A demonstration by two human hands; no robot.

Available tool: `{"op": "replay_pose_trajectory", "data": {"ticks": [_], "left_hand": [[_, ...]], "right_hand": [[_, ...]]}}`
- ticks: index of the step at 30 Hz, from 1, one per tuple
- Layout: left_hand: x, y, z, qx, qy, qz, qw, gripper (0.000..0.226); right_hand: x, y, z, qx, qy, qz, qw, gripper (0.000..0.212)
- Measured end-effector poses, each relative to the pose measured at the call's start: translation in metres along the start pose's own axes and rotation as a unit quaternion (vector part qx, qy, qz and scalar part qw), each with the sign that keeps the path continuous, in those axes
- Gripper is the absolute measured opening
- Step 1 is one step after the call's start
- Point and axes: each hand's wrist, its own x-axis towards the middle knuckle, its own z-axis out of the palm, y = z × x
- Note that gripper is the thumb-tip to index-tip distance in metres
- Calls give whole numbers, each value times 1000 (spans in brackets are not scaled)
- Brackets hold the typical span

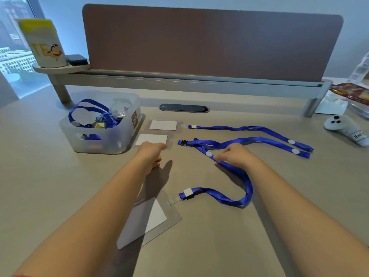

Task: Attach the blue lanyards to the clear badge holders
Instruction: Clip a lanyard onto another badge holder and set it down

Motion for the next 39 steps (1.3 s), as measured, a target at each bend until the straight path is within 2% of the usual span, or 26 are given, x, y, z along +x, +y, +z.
{"op": "replay_pose_trajectory", "data": {"ticks": [3,6,8,11,14,16,18,20,21,23,25,28,31,34,37,39], "left_hand": [[-23,-7,-6,139,-39,82,986,34],[-45,-12,-12,296,-72,125,944,42],[-57,-15,-17,386,-94,115,910,53],[-72,-21,-26,501,-125,80,853,70],[-83,-33,-31,589,-107,77,798,84],[-89,-42,-32,596,-91,72,795,86],[-95,-46,-33,572,-97,50,813,85],[-102,-48,-34,569,-106,46,814,81],[-106,-48,-35,576,-102,61,808,78],[-111,-48,-36,588,-77,118,796,74],[-114,-44,-37,570,-60,183,799,62],[-119,-34,-39,525,-51,267,806,32],[-127,-25,-41,523,-25,335,783,24],[-133,-20,-44,524,-3,367,769,28],[-138,-17,-47,524,22,380,762,31],[-140,-15,-48,510,38,377,772,33]], "right_hand": [[-15,-1,11,-126,13,-13,992,32],[-31,1,17,-184,24,-11,983,17],[-43,1,15,-180,18,-10,983,12],[-57,5,10,-125,-5,-5,992,24],[-70,13,10,-145,15,3,989,27],[-77,19,12,-160,37,6,986,29],[-84,23,17,-160,53,3,986,26],[-93,24,21,-153,64,-13,986,13],[-97,23,23,-147,66,-33,986,11],[-108,17,25,-123,67,-85,986,31],[-119,7,27,-88,52,-145,984,44],[-131,-9,31,-48,-13,-200,978,49],[-137,-20,37,-69,-66,-229,969,51],[-143,-24,42,-67,-95,-243,963,46],[-145,-25,44,-27,-70,-250,965,28],[-145,-26,42,2,-45,-246,968,22]]}}
